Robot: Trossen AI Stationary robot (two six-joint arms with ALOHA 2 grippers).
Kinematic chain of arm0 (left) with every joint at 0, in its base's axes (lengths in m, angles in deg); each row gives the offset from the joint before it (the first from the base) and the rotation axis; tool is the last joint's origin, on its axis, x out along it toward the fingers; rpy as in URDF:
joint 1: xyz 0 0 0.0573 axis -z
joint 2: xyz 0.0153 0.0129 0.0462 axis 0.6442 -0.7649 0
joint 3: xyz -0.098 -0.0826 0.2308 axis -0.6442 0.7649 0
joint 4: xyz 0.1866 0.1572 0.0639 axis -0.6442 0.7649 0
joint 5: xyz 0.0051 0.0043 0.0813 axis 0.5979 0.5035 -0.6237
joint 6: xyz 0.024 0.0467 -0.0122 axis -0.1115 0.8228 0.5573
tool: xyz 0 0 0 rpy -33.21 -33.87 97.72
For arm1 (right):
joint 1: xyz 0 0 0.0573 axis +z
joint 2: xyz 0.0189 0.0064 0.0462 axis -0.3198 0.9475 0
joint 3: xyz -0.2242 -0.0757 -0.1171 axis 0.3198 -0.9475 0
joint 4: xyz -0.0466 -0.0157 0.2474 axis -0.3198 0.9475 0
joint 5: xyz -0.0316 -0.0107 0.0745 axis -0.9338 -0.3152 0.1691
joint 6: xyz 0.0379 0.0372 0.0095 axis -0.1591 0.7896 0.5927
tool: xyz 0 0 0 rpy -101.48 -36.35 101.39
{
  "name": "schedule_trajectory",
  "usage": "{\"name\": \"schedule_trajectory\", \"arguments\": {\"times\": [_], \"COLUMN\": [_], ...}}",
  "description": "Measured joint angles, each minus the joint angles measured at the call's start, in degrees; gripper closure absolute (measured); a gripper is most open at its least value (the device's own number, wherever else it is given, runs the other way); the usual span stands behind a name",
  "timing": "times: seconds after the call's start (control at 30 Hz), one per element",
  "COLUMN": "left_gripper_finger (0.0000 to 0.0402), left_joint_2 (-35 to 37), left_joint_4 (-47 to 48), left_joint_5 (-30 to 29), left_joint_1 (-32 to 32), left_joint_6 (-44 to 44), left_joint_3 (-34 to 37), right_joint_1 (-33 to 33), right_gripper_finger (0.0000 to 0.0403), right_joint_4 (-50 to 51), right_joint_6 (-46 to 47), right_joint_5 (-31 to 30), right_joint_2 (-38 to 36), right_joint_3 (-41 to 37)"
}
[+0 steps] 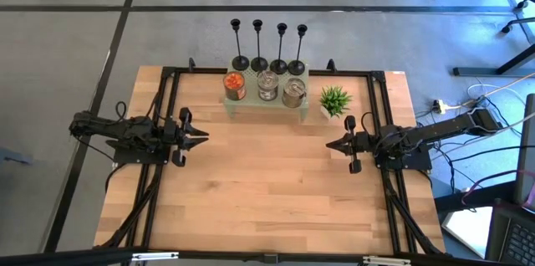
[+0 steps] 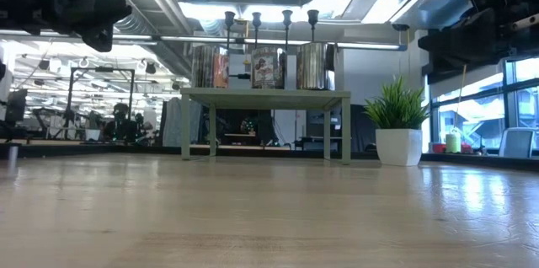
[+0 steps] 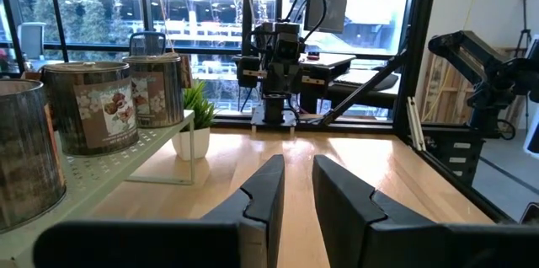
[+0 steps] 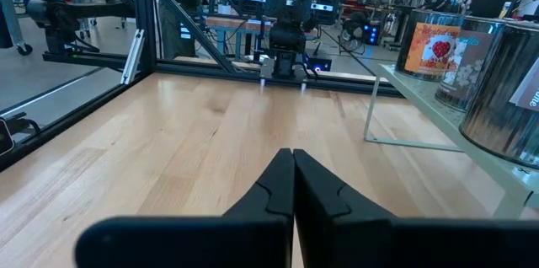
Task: Pick & Place candle stick holders
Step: Return to Home Position
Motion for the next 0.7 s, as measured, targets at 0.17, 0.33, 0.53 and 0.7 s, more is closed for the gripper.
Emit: {"name": "schedule_trajectory", "arguments": {"times": [0.17,0.33,0.53,0.7], "left_gripper_finger": [0.0341,0.0341,0.0341,0.0341], "left_joint_2": [0.0,0.0,0.0,0.0], "left_joint_4": [0.0,0.0,0.0,0.0], "left_joint_5": [0.0,0.0,0.0,0.0], "left_joint_1": [0.0,0.0,0.0,0.0], "left_joint_6": [0.0,0.0,0.0,0.0], "left_joint_3": [0.0,0.0,0.0,0.0], "right_joint_1": [0.0,0.0,0.0,0.0], "right_gripper_finger": [0.0402,0.0402,0.0402,0.0402], "right_joint_4": [0.0,0.0,0.0,0.2], "right_joint_6": [0.0,0.0,0.0,0.0], "right_joint_5": [0.0,0.0,0.0,0.0], "right_joint_2": [0.0,0.0,0.0,-1.8], "right_joint_3": [0.0,0.0,0.0,0.0]}}
